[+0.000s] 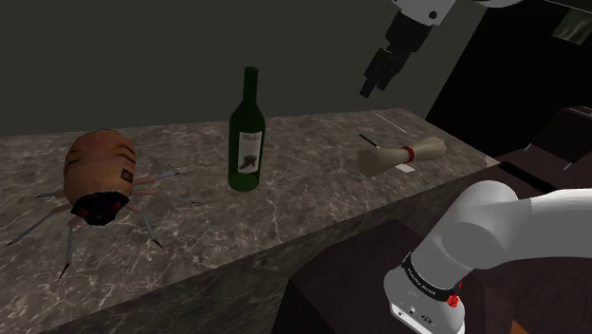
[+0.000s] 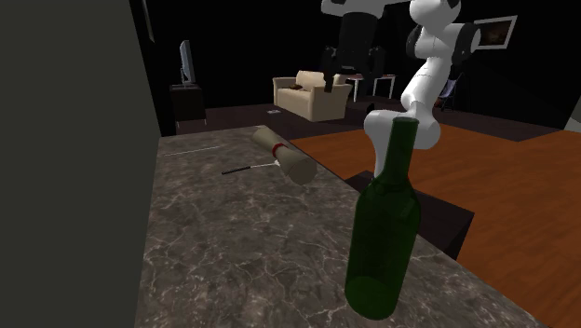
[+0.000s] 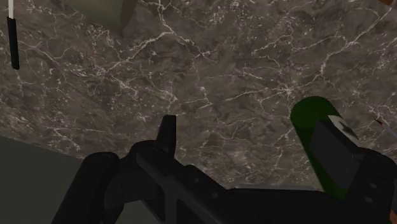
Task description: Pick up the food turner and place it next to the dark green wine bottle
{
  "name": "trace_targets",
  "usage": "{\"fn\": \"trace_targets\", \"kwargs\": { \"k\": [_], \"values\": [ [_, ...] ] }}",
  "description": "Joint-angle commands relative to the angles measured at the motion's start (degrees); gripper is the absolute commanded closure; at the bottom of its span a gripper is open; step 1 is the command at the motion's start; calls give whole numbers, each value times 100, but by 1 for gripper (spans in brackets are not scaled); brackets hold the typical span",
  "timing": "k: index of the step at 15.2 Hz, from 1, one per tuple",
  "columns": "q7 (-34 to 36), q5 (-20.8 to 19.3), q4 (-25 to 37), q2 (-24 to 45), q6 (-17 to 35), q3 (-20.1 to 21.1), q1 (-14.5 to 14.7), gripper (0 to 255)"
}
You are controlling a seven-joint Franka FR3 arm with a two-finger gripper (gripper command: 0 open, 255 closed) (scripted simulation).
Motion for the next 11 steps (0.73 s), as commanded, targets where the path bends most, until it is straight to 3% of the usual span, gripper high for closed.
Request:
{"fn": "trace_targets", "kwargs": {
  "k": [1, 11],
  "values": [
    [0, 0, 0, 0, 0, 0, 0, 0],
    [-536, -496, -666, 573, 1054, -935, -529, 0]
  ]
}}
